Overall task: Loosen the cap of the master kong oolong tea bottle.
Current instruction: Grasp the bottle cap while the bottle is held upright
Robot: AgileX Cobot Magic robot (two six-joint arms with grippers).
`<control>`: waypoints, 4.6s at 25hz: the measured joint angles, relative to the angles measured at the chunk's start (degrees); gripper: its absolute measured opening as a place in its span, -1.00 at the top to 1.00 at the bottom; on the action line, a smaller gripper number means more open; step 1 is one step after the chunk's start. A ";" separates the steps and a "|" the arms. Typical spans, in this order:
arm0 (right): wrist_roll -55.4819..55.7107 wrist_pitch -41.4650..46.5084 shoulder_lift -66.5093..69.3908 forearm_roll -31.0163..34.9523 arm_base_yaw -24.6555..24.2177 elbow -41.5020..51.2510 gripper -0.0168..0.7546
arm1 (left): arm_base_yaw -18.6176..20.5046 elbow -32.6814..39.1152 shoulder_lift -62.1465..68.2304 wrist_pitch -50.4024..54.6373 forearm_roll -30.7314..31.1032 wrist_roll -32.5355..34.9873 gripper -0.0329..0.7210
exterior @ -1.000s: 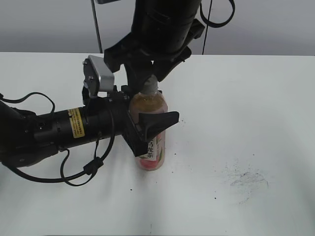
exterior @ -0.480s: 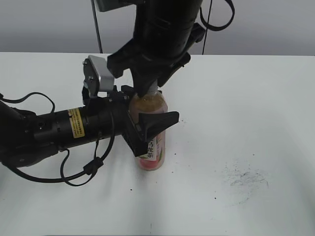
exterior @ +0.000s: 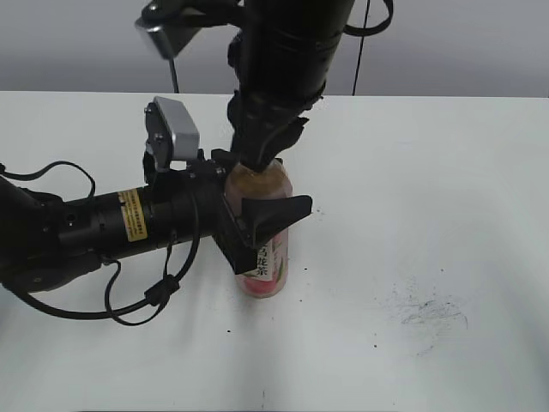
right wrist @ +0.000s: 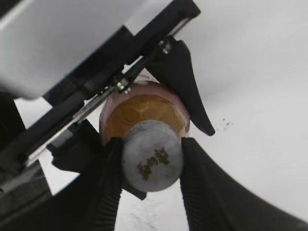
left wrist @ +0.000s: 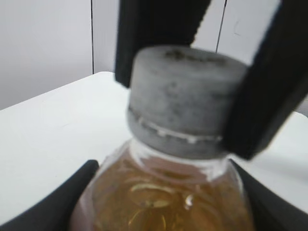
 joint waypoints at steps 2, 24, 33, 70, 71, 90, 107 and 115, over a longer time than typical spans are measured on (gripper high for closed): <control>-9.52 0.02 0.00 0.00 -0.12 0.00 0.24 | 0.00 0.00 0.00 -0.06 0.18 0.07 -0.27; -99.89 -0.05 -0.22 2.01 -0.17 -0.09 0.23 | 0.00 0.09 0.00 -0.36 1.21 1.11 -0.27; -85.56 0.04 0.01 5.00 -0.14 -0.03 -0.19 | 0.00 0.03 0.00 -0.04 -0.27 0.03 -0.27; 44.03 -0.43 0.01 -1.89 0.06 -0.03 0.01 | 0.00 0.03 0.00 0.13 -0.53 -0.22 -0.27; 43.75 -0.66 0.01 -1.78 0.12 -0.03 0.13 | 0.00 0.03 0.00 0.13 -0.58 -0.22 -0.27; -26.72 -0.47 -0.14 -1.10 0.16 -0.03 0.24 | 0.00 -0.08 0.00 0.16 -0.07 0.16 -0.27; -113.14 -0.53 -0.28 2.07 -0.14 -0.08 0.24 | 0.00 -0.08 0.00 -0.13 0.87 0.75 -0.27; -105.51 -0.54 -0.28 2.81 -0.49 -0.08 0.16 | 0.00 -0.08 0.00 -0.13 0.75 0.63 -0.27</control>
